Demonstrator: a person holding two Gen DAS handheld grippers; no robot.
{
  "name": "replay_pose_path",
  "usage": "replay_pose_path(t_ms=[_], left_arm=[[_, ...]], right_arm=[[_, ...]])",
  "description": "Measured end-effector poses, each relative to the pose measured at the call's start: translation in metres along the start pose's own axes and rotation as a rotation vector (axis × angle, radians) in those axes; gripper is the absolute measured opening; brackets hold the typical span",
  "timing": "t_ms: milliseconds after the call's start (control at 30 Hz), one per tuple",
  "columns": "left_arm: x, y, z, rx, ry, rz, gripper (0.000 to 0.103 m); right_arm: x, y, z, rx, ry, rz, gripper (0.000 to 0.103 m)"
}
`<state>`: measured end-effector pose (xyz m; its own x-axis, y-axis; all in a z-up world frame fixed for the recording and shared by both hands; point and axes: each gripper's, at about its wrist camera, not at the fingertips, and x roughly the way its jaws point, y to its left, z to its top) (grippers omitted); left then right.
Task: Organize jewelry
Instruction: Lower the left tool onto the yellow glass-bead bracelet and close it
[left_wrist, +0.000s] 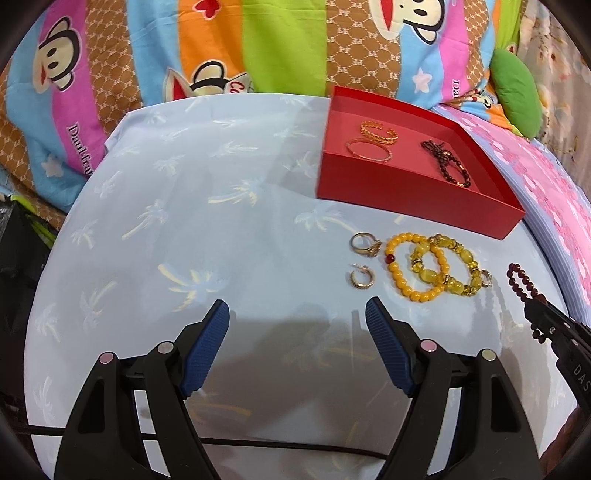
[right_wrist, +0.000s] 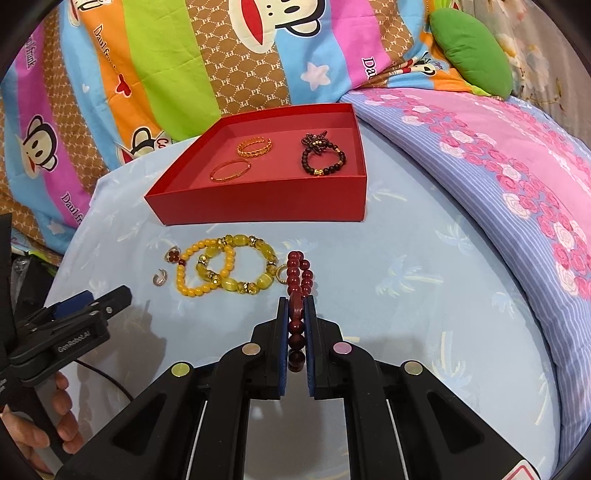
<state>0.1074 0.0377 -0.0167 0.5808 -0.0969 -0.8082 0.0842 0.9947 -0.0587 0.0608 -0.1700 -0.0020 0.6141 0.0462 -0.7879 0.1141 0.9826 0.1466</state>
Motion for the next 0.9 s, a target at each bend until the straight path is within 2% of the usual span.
replay_pose_path(t_ms=[333,467,600,833,900], left_arm=[[0.006,-0.048,0.008,0.075,-0.001,-0.092,0.068],[0.013,-0.064,0.014,0.090,0.005,-0.109,0.061],[0.021,-0.079,0.024,0.106,0.003,-0.118,0.060],[0.044,-0.092,0.030,0.147,0.037,-0.126,0.042],[0.049,-0.093,0.031,0.150,0.036,-0.126,0.041]], right_arm=[[0.002,-0.015,0.003,0.035,0.002,-0.017,0.008],[0.001,-0.022,0.004,0.048,0.002,-0.019,0.008],[0.002,-0.027,0.004,0.057,0.003,-0.018,0.008],[0.006,-0.035,0.007,0.074,0.010,-0.014,0.008],[0.008,-0.037,0.007,0.077,0.011,-0.011,0.008]])
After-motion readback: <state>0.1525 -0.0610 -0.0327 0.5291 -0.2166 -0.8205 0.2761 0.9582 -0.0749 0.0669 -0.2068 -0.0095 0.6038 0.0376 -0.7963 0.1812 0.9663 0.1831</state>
